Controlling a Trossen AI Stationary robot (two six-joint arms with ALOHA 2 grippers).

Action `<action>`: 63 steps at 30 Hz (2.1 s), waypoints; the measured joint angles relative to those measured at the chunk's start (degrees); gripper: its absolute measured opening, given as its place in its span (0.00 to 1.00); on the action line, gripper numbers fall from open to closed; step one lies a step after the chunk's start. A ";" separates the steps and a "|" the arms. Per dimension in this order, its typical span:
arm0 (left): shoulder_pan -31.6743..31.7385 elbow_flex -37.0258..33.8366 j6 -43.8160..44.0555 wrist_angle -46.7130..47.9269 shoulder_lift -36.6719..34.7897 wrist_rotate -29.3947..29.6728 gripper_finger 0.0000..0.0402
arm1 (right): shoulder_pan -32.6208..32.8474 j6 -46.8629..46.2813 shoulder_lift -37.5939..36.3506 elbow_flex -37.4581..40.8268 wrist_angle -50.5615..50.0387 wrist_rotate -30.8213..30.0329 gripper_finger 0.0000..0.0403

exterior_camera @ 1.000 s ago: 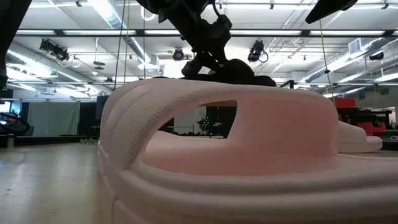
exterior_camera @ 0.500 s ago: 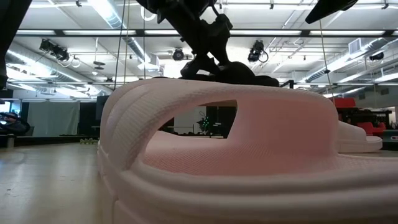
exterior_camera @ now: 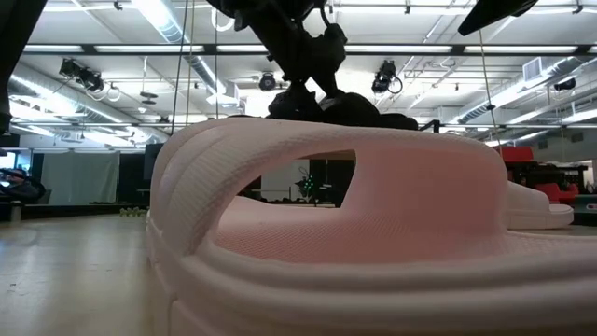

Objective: Pick and place slides into the shelf
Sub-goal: Put the black slide on the shelf

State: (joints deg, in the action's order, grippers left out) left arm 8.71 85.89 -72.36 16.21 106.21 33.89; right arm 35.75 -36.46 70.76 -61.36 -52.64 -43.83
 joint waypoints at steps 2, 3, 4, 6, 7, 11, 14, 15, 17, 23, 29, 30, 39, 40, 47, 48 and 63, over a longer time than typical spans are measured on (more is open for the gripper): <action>-1.10 0.00 0.00 0.08 0.00 6.19 0.66 | 0.00 0.12 0.00 0.00 0.00 0.00 0.04; -1.75 0.00 0.23 0.11 0.00 8.83 0.67 | 0.02 0.28 0.00 0.00 0.00 0.00 0.04; -2.52 0.00 1.36 0.07 0.00 10.91 0.68 | 0.02 0.29 0.00 0.00 0.00 0.00 0.04; -4.14 0.00 2.60 0.22 0.00 13.43 0.68 | 0.01 0.31 0.00 0.00 0.00 0.00 0.04; -5.01 0.00 2.43 0.40 0.00 14.25 0.68 | 0.02 0.32 0.00 0.00 0.01 0.00 0.04; -8.40 -0.02 1.60 0.43 0.00 17.11 0.67 | 0.02 0.31 0.00 0.00 0.02 0.00 0.04; -10.68 -0.02 4.92 0.98 0.00 22.06 0.67 | 0.00 -0.44 0.00 0.00 0.00 0.00 0.04; -11.42 -0.02 6.49 1.95 0.00 24.51 0.67 | 0.01 -0.87 0.00 0.00 0.00 0.00 0.04; -12.91 -0.02 10.98 4.95 0.00 29.46 0.67 | 0.02 -1.33 0.00 0.00 0.02 0.02 0.04; -17.24 -0.04 33.72 20.99 0.02 35.58 0.63 | 0.00 -1.44 0.00 0.00 0.02 -0.02 0.04; -19.85 -0.04 67.07 39.27 0.02 34.23 0.54 | 0.02 -1.38 0.00 0.00 0.03 -2.29 0.04; -19.99 -0.04 72.04 42.04 0.02 34.08 0.50 | 0.02 -1.32 0.00 0.00 0.11 -3.55 0.04; -19.59 -0.07 88.61 57.12 -2.81 33.84 0.04 | -0.81 6.08 0.00 -0.03 9.99 -18.12 0.04; -19.39 -0.07 88.38 56.15 -3.76 33.89 0.03 | -1.36 8.01 0.00 -0.02 11.56 -18.82 0.04; -16.86 -0.07 80.84 43.29 -14.16 32.63 0.01 | -7.72 21.36 0.02 -0.04 23.00 -8.43 0.04; -16.02 -0.05 78.79 39.98 -15.81 31.03 0.02 | -8.65 22.87 0.02 -0.04 24.47 -6.76 0.04; 8.08 -0.04 67.37 12.40 -19.29 -16.06 0.01 | -27.65 24.89 0.00 -0.04 26.51 0.98 0.04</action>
State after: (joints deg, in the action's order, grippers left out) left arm 16.79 85.84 -4.99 28.61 86.92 17.83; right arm 8.10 -11.57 70.76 -61.41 -26.13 -42.85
